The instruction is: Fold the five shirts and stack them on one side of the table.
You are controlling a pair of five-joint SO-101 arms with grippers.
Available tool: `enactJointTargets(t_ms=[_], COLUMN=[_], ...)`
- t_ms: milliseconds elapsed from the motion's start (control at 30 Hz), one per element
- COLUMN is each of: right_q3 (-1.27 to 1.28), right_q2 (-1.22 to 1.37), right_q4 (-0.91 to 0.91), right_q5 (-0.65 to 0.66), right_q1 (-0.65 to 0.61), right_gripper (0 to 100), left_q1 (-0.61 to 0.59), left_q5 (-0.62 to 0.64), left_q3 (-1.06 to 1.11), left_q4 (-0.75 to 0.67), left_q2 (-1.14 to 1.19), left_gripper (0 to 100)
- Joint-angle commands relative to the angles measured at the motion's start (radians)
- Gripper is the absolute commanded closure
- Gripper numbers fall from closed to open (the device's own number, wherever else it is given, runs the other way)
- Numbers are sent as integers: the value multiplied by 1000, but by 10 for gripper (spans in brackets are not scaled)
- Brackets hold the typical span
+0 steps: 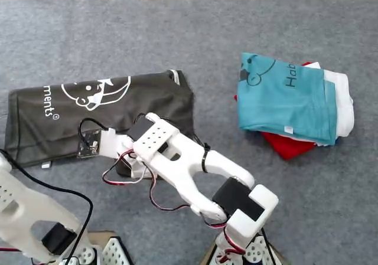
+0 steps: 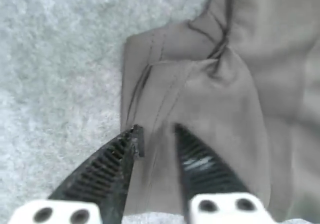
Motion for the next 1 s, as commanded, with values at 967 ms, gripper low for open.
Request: enactJointTargets(t_ms=[967], right_q3=[147], right_q2=[-41], right_q4=[-86], right_q5=[-77], right_q1=[-86], right_gripper=[730], left_q1=[-8], left_q5=[0], left_q3=[-47], left_q4=[5], left_q2=[-14], left_gripper=[971])
